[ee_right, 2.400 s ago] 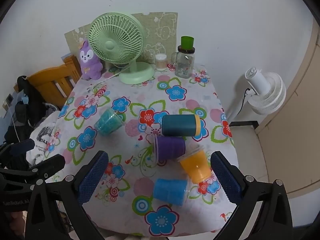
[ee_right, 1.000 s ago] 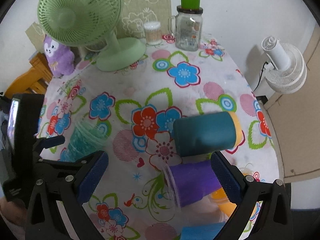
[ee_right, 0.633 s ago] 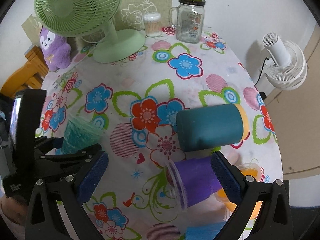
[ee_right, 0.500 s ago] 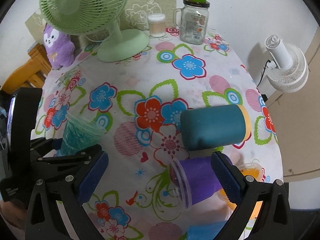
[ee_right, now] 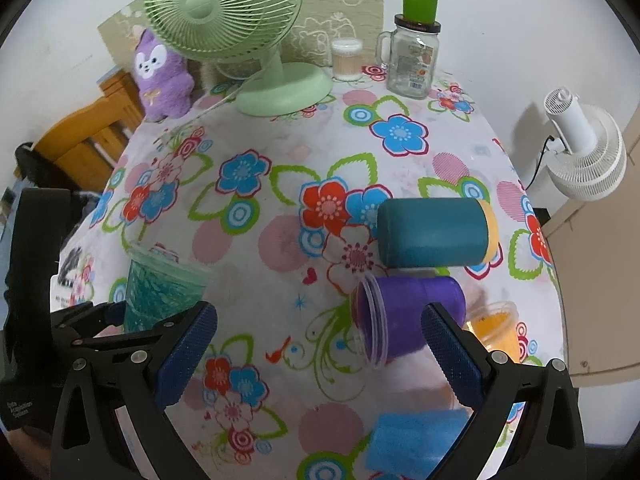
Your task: Flip cup upside down
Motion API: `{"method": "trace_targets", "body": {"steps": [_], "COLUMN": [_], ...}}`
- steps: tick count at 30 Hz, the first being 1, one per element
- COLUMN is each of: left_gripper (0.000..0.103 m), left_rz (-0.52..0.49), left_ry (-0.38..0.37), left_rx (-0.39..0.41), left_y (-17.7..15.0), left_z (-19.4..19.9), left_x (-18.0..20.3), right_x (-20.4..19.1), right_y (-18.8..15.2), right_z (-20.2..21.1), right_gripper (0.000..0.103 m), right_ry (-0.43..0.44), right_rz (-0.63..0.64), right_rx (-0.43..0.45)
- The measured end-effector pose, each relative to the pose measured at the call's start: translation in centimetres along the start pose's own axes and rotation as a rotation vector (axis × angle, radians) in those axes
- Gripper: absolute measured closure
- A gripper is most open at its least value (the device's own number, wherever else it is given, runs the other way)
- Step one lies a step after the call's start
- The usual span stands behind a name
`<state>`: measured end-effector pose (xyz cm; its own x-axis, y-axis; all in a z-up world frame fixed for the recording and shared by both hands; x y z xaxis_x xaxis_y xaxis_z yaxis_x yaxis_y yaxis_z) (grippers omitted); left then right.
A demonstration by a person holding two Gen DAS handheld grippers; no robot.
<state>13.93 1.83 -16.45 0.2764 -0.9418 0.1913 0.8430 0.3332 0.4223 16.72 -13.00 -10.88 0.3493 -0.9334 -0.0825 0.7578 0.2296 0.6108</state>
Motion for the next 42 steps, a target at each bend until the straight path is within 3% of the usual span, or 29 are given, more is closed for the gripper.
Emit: {"method": "trace_targets", "body": {"steps": [8, 15, 17, 19, 27, 33, 42], "left_gripper": [0.036, 0.036, 0.031, 0.018, 0.012, 0.008, 0.007], "left_rz": [0.152, 0.190, 0.189, 0.181, 0.100, -0.053, -0.235], "left_ry": [0.025, 0.029, 0.019, 0.017, 0.007, 0.051, 0.034], "left_rx": [0.023, 0.007, 0.007, 0.003, 0.024, 0.082, 0.120], "left_y": [-3.8, -5.4, -5.6, -5.7, -5.5, -4.4, -3.3], "left_z": [0.6, -0.4, -0.8, -1.1, 2.0, 6.3, 10.6], "left_x": [-0.3, -0.3, -0.2, -0.1, 0.5, 0.0, -1.7], "right_x": [0.3, 0.4, 0.4, 0.5, 0.1, -0.5, -3.2], "right_y": [-1.5, -2.4, -2.7, -2.9, -2.5, -1.7, -2.3], "right_z": [1.2, 0.9, 0.8, 0.6, 2.0, 5.1, 8.9], "right_gripper": [0.000, 0.000, 0.000, 0.000, 0.000, 0.000, 0.000], "right_ry": [0.008, 0.015, 0.018, 0.013, 0.036, 0.065, 0.056], "right_rz": [0.082, 0.124, 0.126, 0.128, 0.109, 0.051, -0.006], "right_rx": [-0.006, -0.021, -0.026, -0.030, 0.016, 0.115, 0.239]}}
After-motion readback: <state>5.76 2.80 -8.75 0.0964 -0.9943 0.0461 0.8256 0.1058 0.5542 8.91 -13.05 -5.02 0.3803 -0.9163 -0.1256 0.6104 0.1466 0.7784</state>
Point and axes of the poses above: each gripper's, at about its wrist camera, not at the fingertips, and z roughly against the way its jaws point, x to its right, y to its top, the point moved 1 cm from there along -z, roughly the way its jaws point, and after that the axes turned 12 degrees about x, right-handed, at the moved point
